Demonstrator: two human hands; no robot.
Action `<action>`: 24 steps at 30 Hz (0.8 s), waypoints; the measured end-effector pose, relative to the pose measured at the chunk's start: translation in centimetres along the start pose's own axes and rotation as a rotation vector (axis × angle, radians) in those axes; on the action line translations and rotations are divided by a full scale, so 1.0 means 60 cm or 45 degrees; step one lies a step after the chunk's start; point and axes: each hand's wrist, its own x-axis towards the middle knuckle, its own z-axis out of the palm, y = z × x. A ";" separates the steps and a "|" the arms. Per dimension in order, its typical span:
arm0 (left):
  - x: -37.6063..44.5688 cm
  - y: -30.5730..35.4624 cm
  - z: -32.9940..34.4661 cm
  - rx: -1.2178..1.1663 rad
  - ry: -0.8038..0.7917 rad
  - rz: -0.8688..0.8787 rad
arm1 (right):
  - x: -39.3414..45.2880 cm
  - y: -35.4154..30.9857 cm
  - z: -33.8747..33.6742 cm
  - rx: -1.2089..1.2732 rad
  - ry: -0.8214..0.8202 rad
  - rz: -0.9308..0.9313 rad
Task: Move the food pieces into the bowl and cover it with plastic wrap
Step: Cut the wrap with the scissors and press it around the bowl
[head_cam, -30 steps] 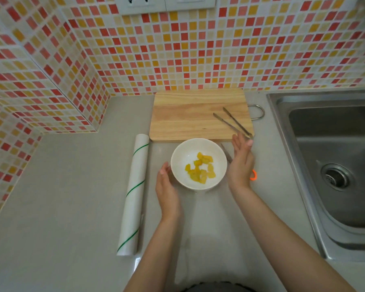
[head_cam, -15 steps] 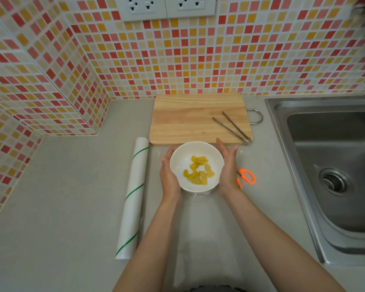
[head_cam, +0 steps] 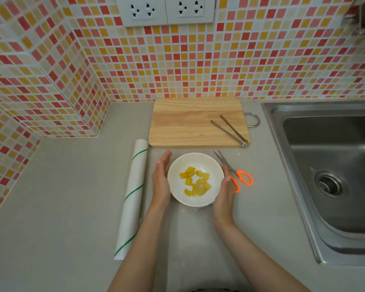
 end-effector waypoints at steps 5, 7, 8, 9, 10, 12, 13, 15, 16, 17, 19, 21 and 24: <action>-0.008 -0.010 0.015 -0.252 -0.146 -0.257 | 0.018 0.001 0.016 0.162 0.083 0.088; -0.018 -0.011 0.019 -0.291 -0.052 -0.184 | 0.034 -0.004 0.021 0.201 0.099 0.139; -0.022 -0.012 0.022 -0.288 0.016 -0.141 | 0.044 -0.007 0.022 0.229 0.106 0.158; -0.027 -0.013 0.025 -0.272 0.096 -0.106 | 0.054 -0.012 0.021 0.253 0.112 0.169; -0.031 -0.014 0.026 -0.248 0.170 -0.076 | 0.065 -0.017 0.021 0.265 0.120 0.169; -0.038 -0.020 0.023 -0.222 0.253 -0.035 | 0.075 -0.027 0.017 0.259 0.166 0.134; -0.040 -0.025 0.018 -0.221 0.275 -0.022 | 0.073 -0.029 0.015 0.254 0.195 0.116; -0.036 -0.033 0.007 -0.212 0.289 0.009 | 0.061 -0.023 0.009 0.279 0.215 0.097; -0.031 -0.032 0.003 -0.206 0.276 0.023 | 0.051 -0.016 0.008 0.301 0.195 0.101; -0.025 -0.030 0.001 -0.196 0.252 0.032 | 0.042 -0.010 0.009 0.300 0.159 0.109; -0.015 -0.023 0.003 -0.137 0.179 0.036 | 0.030 -0.001 0.018 0.223 0.084 0.129; -0.011 -0.019 0.009 -0.075 0.127 0.029 | 0.030 0.005 0.026 0.139 0.035 0.129; -0.015 -0.018 0.021 -0.047 0.121 0.057 | 0.043 0.008 0.031 0.101 0.071 0.075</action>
